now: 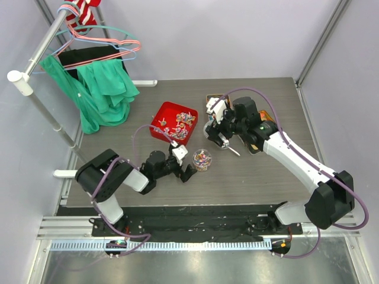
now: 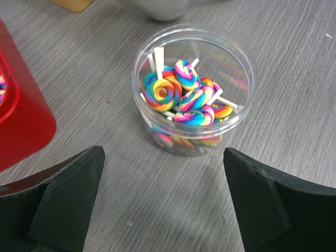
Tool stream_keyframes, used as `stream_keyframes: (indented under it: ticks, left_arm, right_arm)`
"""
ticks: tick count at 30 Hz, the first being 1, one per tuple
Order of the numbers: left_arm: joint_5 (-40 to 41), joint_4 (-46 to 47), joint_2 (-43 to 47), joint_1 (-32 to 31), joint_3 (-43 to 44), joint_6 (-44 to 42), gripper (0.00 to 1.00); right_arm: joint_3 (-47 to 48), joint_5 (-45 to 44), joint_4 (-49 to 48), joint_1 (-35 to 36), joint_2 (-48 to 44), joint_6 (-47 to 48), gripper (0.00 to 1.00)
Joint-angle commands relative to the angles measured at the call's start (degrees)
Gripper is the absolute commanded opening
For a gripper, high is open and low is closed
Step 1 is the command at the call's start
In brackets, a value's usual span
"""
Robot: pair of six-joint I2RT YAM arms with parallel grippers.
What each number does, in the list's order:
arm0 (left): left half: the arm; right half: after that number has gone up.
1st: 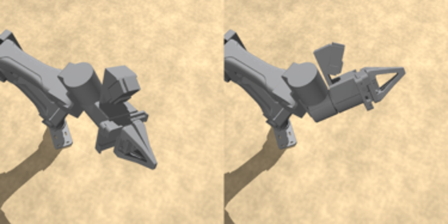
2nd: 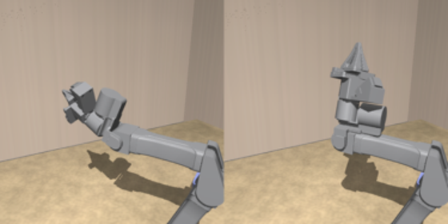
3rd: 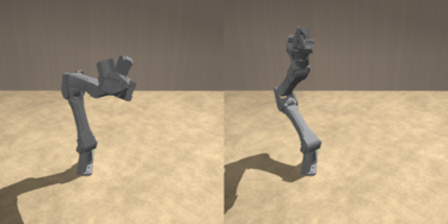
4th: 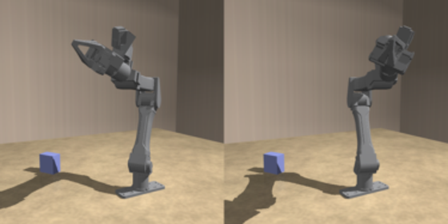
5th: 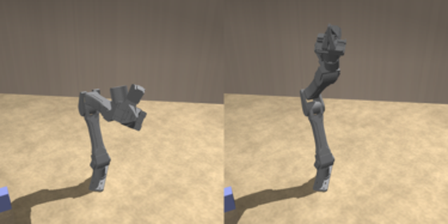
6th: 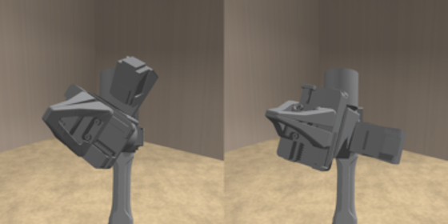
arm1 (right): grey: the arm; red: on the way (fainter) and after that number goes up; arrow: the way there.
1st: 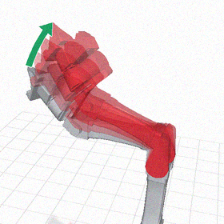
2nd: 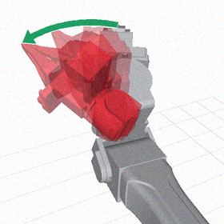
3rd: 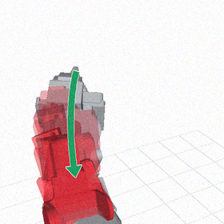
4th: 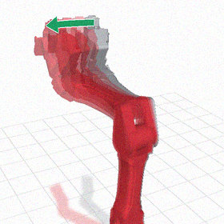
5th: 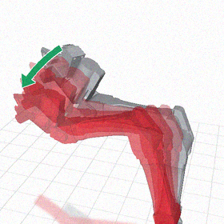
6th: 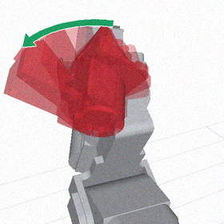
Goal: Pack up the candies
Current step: Close the bottle lid on the packing bottle.
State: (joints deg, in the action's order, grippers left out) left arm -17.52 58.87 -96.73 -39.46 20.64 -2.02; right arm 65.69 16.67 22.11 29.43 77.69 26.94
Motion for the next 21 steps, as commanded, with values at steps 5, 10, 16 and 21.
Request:
stream_keyframes:
  ticks: [5, 10, 16, 21]
  left_arm:
    - [-0.8, 26.0, -12.8, -3.1, 1.4, -1.9, 1.0]
    - [-3.1, 29.8, -17.8, -4.6, 2.9, -3.3, 1.0]
    - [-2.0, 29.7, -19.6, -5.3, 4.5, -4.3, 1.0]
    - [-1.0, 29.8, -21.0, -6.3, 5.9, -4.7, 0.99]
  right_arm:
    - [0.6, 3.9, 2.6, -0.2, 0.8, 2.0, 0.62]
    - [-1.1, 4.8, 3.7, -0.3, 1.8, 4.4, 0.62]
    - [-3.5, 7.0, 4.0, -0.4, 2.7, 5.7, 0.61]
    - [-5.0, 7.9, 4.6, -0.4, 3.4, 7.1, 0.58]
